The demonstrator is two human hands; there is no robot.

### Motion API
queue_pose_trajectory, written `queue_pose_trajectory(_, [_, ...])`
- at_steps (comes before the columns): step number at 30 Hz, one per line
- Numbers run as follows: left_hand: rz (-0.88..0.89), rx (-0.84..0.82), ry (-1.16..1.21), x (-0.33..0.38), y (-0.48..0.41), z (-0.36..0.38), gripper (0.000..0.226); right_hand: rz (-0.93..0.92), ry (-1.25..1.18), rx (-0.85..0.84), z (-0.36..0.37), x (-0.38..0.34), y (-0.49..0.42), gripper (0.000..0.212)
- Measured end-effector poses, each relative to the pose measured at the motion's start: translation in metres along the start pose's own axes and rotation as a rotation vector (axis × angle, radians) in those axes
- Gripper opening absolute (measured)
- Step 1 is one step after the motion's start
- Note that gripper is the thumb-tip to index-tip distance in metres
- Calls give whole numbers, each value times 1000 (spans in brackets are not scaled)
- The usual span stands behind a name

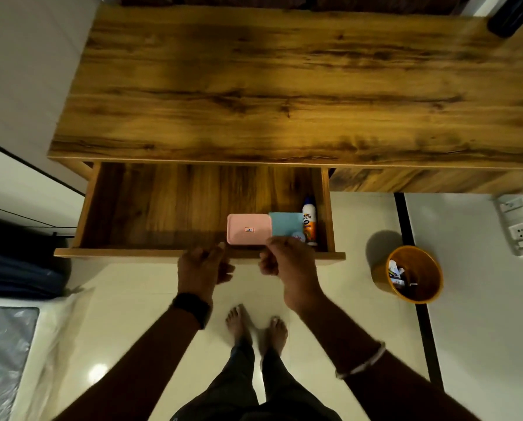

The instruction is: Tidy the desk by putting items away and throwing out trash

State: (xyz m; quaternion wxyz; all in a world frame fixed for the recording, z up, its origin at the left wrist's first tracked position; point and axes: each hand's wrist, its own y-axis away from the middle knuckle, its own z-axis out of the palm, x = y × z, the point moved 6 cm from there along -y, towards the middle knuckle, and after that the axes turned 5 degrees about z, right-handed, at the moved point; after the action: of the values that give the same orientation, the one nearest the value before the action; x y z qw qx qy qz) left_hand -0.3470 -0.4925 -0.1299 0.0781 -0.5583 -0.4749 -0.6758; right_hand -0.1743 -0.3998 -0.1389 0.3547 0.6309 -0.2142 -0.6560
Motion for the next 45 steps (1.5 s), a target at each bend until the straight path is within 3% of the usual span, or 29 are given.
queue_pose_trajectory(4, [-348, 134, 418, -58, 13, -3, 21, 274, -404, 70, 1, 57, 2, 22])
queue_pose_trajectory(9, [-325, 155, 659, -66, -2, -2, 32, 276, -650, 64, 2, 69, -13, 22])
queue_pose_trajectory(18, [-305, 82, 606, -43, -42, 9, 23, 127, -613, 21, 8, 48, -44, 29])
queue_pose_trajectory(28, [-286, -22, 503, 6, -123, 37, 28, 54, -491, 68, 31, -11, -106, 40])
queue_pose_trajectory(36, [-236, -117, 508, 46, -171, 62, 36, 25, -480, 25, 49, -62, -143, 17])
queue_pose_trajectory(45, [-235, -148, 414, 76, -190, 71, 33, 54, -370, 52, 54, -90, -159, 18])
